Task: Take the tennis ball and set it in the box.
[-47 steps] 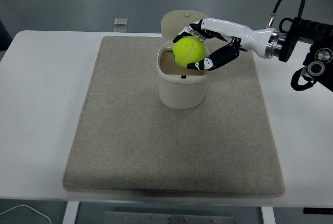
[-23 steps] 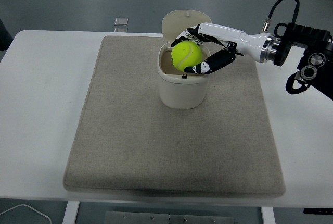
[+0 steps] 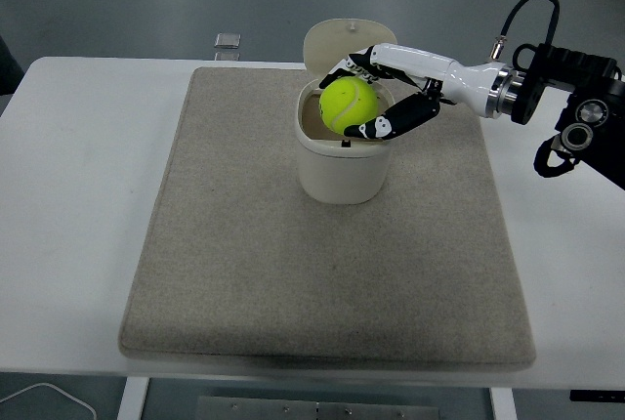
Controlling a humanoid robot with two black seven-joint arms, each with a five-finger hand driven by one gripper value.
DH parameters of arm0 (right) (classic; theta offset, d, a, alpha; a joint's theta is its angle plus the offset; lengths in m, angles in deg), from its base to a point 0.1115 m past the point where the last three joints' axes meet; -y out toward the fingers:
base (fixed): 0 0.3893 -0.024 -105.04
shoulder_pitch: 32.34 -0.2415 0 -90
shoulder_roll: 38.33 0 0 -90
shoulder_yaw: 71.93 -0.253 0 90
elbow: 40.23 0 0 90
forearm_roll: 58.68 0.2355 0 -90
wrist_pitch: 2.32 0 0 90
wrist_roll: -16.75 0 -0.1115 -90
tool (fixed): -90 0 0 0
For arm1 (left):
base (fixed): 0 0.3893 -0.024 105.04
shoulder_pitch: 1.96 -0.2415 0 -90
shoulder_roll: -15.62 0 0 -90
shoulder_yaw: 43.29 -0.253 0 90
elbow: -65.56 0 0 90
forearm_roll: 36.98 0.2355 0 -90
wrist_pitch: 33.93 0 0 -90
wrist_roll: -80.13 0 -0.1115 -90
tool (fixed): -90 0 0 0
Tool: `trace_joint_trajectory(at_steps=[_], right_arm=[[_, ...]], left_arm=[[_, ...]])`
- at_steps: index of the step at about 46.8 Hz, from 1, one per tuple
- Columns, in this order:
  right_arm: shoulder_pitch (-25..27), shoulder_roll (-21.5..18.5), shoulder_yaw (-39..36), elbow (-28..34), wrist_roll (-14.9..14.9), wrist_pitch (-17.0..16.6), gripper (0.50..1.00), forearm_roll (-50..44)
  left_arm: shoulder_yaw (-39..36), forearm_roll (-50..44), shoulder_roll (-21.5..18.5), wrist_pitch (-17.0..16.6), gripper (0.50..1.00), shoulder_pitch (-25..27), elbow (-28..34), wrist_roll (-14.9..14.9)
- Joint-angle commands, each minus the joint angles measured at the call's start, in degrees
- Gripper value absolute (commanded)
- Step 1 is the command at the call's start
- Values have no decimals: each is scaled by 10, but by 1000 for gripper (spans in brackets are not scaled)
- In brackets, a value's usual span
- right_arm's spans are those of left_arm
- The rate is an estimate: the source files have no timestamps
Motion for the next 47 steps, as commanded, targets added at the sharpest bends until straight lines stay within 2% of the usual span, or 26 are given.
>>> trace_joint_trajectory(at_steps=[1,12,21,27,30,47], right_arm=[[0,-1,3,1,0,0,789,0],[4,-1,3,3,0,-1,797,3],[5,0,4,3,0,0,856,3],[5,0,4,3,0,-1,864,3],[5,0,7,3,0,-1,895,3],[3,5,9,6,0,-3,915,2]], left_arm=[[0,0,0,0,992,0,0,0],[0,0,0,0,990,0,0,0],[0,0,0,-1,992,0,0,0],[0,0,0,0,992,0,0,0],[0,0,0,0,992,0,0,0],[0,0,0,0,992,0,0,1]])
